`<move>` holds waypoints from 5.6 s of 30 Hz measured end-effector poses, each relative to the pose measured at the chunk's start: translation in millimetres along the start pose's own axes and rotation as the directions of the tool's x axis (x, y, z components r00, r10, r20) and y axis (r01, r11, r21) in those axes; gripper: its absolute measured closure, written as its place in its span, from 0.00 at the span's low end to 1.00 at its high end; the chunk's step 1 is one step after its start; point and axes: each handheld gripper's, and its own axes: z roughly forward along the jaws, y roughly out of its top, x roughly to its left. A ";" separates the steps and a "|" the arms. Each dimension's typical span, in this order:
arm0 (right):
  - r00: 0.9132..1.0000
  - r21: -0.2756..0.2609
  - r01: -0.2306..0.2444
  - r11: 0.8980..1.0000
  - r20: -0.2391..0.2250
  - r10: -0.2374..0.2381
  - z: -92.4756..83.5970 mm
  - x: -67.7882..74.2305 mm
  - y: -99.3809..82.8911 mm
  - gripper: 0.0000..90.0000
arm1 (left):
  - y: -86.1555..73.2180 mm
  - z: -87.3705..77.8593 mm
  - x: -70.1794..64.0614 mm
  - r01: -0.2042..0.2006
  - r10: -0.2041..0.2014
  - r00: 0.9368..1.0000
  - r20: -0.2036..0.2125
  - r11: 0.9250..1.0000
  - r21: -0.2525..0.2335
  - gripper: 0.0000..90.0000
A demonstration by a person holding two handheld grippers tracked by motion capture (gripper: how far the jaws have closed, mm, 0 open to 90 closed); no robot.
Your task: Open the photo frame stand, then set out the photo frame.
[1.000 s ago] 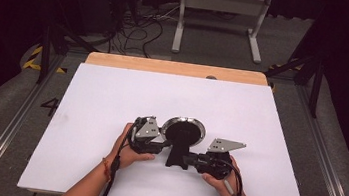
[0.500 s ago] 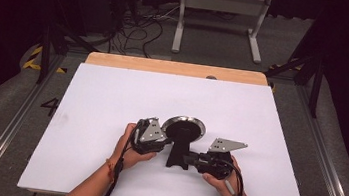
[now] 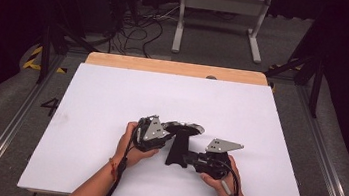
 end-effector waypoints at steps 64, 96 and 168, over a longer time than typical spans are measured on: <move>0.998 0.026 0.040 0.999 0.042 -0.042 1.2 -6.0 -3.8 0.93 | 8.2 -35.5 3.9 -0.029 0.028 1.000 -0.009 0.992 -0.121 0.69; 0.989 0.023 0.115 0.993 0.085 -0.117 -23.8 1.8 3.6 0.93 | -35.1 -108.9 15.5 0.013 -0.012 0.999 -0.033 0.999 0.036 0.30; 0.956 0.036 0.206 0.978 0.206 -0.209 68.1 73.2 16.0 1.00 | 4.1 -6.8 21.5 0.047 -0.043 0.989 0.143 0.999 -0.024 0.76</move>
